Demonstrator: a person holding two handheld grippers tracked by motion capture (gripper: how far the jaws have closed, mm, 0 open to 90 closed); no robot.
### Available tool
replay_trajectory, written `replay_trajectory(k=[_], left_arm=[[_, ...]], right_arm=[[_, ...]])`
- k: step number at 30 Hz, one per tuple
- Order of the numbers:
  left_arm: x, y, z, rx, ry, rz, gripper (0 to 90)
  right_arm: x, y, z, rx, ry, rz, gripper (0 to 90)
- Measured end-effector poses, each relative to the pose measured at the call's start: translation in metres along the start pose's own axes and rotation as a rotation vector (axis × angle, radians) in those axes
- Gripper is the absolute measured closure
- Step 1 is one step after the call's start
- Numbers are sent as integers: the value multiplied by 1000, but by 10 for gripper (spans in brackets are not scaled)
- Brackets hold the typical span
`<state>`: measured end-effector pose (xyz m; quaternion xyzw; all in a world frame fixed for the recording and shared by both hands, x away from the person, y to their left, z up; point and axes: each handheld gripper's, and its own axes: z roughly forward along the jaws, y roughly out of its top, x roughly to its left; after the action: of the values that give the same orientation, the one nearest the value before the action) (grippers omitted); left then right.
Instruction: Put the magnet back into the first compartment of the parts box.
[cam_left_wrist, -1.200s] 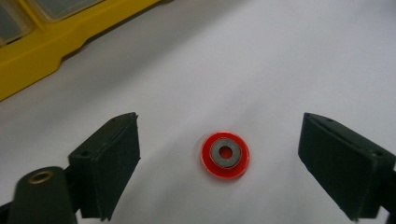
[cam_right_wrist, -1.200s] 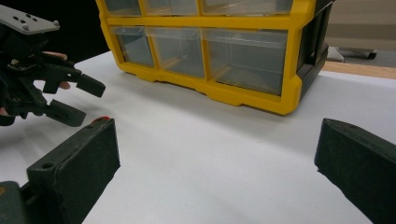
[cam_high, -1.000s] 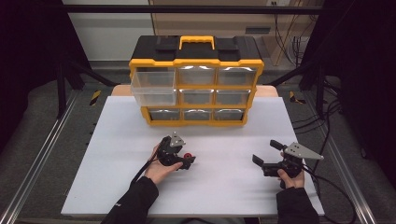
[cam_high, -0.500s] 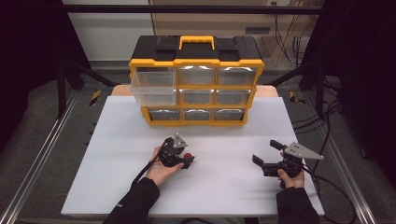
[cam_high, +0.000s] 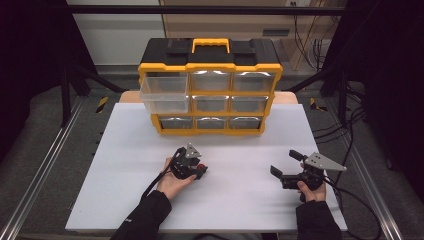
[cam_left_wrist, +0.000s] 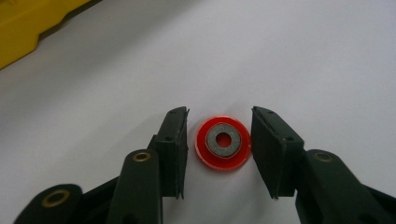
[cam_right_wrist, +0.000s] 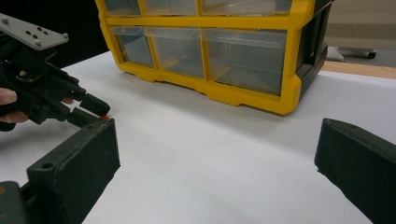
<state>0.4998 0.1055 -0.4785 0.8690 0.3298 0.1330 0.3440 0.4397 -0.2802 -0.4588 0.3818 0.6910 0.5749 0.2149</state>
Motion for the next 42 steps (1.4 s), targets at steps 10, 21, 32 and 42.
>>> replay_trajectory(k=[10, 21, 32, 42], left_arm=[[0, 0, 1, 6, -6, 2, 614], [1, 0, 0, 3, -13, -8, 620], [2, 3, -8, -24, -21, -17, 622], [2, 7, -20, -51, -29, -25, 623]], right_arm=[[0, 0, 0, 0, 2, 1, 4], [-1, 0, 1, -2, 1, -6, 4], [0, 0, 0, 0, 5, 2, 4], [0, 0, 0, 1, 4, 2, 4]])
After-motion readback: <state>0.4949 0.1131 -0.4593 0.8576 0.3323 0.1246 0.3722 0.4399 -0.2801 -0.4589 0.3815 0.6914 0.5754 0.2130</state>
